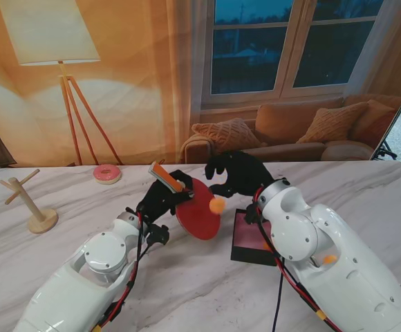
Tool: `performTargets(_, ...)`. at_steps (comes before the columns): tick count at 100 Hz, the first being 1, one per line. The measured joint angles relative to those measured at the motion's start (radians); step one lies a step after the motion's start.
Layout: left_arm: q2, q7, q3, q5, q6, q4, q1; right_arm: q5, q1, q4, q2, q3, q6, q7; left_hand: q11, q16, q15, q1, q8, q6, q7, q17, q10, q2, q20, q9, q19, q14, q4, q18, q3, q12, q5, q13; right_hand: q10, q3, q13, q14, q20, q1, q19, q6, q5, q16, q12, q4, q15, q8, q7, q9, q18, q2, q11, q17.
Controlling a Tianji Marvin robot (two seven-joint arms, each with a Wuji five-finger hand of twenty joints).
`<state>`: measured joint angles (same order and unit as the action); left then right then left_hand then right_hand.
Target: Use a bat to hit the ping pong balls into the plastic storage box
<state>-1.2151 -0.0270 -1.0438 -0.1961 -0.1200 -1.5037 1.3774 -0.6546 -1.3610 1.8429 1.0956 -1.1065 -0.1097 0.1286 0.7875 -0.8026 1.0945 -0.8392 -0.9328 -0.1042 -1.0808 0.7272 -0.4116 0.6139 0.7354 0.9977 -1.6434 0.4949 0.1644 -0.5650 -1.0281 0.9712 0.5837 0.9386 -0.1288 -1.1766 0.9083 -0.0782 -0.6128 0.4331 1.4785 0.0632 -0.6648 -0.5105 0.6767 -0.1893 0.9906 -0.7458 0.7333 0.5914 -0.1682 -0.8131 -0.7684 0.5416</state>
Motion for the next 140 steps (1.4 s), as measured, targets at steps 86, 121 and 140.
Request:
performTargets(86, 0.013, -0.013, -0.080, 0.098, 0.048, -0.047, 0.086, -0.056, -0.067, -0.003, -0.005, -0.085, 0.032, 0.038, 0.000, 0.000, 0.000, 0.000, -0.005, 0.000, -0.001, 0.000, 0.000, 0.000, 0.000, 0.000, 0.000, 0.000, 0.000, 0.000, 0.000, 0.000, 0.000, 0.000, 0.000, 0.033, -0.057, 0.000, -0.023, -0.014, -0.037, 0.000, 0.025, 0.000, -0.004, 0.021, -0.050, -0.001, -0.043, -0.021, 0.001, 0.051, 0.004, -0.058)
performTargets(121, 0.014, -0.028, -0.079, 0.099, 0.055, -0.049, 0.092, -0.144, -0.195, 0.017, -0.021, -0.252, 0.108, 0.055, 0.000, 0.000, 0.000, 0.000, -0.006, 0.000, -0.001, 0.000, 0.000, 0.000, 0.000, 0.000, 0.000, 0.000, 0.000, 0.000, 0.000, 0.000, 0.000, 0.000, 0.000, 0.043, -0.083, 0.000, -0.033, -0.014, -0.060, -0.003, 0.037, 0.000, -0.026, 0.020, -0.086, 0.044, -0.108, -0.021, 0.002, 0.052, 0.034, -0.080)
performTargets(140, 0.013, -0.029, -0.080, 0.101, 0.057, -0.049, 0.093, -0.198, -0.259, 0.021, -0.027, -0.337, 0.153, 0.058, 0.000, 0.000, 0.000, 0.000, -0.007, 0.000, -0.001, 0.000, 0.000, 0.000, 0.000, 0.000, 0.000, 0.000, 0.000, 0.000, 0.000, 0.000, 0.000, 0.000, 0.001, 0.043, -0.084, 0.000, -0.034, -0.014, -0.072, -0.013, 0.040, 0.000, -0.044, 0.020, -0.110, 0.057, -0.122, -0.021, 0.004, 0.053, 0.061, -0.093)
